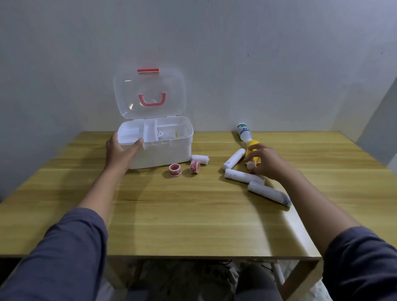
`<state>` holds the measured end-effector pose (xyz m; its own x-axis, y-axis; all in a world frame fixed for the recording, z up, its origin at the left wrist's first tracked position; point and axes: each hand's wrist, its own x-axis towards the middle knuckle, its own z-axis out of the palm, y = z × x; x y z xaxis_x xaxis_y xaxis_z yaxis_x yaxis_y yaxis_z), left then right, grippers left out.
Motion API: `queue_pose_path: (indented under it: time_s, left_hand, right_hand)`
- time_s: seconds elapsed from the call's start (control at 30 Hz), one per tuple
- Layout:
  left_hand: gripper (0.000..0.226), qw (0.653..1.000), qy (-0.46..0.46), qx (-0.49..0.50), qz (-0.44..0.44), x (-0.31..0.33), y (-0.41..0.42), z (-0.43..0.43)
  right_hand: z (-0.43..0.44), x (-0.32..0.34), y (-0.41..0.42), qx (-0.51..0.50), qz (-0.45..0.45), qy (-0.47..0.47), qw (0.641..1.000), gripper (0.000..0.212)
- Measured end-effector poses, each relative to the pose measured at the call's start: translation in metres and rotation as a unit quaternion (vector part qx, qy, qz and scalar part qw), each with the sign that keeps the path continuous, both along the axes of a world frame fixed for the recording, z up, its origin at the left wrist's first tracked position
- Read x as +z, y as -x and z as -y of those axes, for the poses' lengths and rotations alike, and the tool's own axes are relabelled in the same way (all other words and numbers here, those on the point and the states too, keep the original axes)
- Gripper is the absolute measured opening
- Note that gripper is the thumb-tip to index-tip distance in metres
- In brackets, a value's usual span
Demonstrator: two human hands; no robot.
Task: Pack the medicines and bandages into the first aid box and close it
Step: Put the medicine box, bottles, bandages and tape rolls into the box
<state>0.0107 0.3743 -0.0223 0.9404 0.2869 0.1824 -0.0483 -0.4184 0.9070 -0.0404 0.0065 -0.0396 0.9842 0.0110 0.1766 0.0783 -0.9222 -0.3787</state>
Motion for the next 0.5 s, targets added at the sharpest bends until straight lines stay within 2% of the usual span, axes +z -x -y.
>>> queue_pose_path:
  time_s: [0.2,0.33,0.5]
  left_hand:
    - [0.081,1.0,-0.008,0.003,0.005,0.0,0.0,0.001]
    - [0.08,1.0,-0.009,0.006,0.007,0.0,0.0,0.001]
    - [0.08,1.0,-0.011,0.003,0.013,-0.003,-0.002,0.001]
  right_hand:
    - [-0.005,-0.007,0.01,-0.017,0.084,-0.019,0.996,0.019]
    - [-0.004,-0.007,0.016,-0.024,0.169,-0.074,0.982,0.016]
    - [0.0,-0.001,0.013,-0.063,0.266,-0.074,0.959,0.005]
